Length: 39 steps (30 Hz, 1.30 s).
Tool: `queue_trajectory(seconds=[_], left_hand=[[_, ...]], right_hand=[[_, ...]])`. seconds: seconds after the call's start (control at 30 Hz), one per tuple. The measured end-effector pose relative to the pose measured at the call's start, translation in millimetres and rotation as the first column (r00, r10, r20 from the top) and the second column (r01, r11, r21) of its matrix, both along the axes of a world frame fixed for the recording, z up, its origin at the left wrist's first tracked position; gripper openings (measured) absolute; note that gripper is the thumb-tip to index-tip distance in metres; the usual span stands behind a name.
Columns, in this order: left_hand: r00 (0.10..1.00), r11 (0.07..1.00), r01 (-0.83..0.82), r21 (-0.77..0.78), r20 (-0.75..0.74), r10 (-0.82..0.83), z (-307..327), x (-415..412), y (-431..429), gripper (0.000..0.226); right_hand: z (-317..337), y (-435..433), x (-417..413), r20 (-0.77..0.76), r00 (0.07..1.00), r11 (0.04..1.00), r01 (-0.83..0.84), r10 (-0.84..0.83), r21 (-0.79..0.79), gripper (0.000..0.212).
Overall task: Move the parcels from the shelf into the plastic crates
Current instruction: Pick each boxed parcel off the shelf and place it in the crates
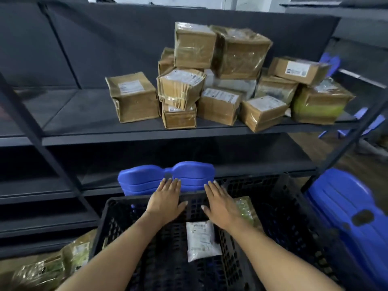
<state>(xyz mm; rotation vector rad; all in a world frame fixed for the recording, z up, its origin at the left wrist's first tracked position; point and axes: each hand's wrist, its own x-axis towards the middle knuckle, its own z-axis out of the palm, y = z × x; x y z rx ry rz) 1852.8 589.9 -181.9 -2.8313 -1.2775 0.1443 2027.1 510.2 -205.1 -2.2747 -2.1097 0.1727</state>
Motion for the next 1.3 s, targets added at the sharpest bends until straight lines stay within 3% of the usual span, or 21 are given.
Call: queue_trajectory(seconds=[0.23,0.43,0.63,0.83,1.1,1.3], left_hand=[[0.994,0.985,-0.002,0.173,0.110,-0.017,92,-1,31,0.074],[0.948,0.931,-0.048,0.363,0.310,-0.072,180,8,64,0.071],[0.914,0.902,-0.089,0.422,0.395,-0.095,244,39,110,0.071],[0.872,0.898,-0.178,0.402,0.487,-0.045,284,78,169,0.067],[0.868,0.928,-0.187,0.322,0.497,0.003,308,110,232,0.084],[0.827,0.949,-0.170,0.264,0.562,-0.008,306,123,245,0.080]], right_hand=[[101,30,24,-0.007,0.998,0.979,0.061,-0.060,0.195,0.069],[205,66,51,0.015,0.992,0.882,0.106,-0.127,0.460,0.067],[276,117,77,0.063,0.993,0.833,0.045,-0.096,0.552,0.068],[305,183,98,0.047,0.997,0.825,0.026,-0.063,0.565,0.070],[326,253,118,0.025,1.000,0.834,-0.012,-0.002,0.552,0.077],[322,270,121,-0.041,0.992,0.827,-0.075,0.118,0.557,0.064]])
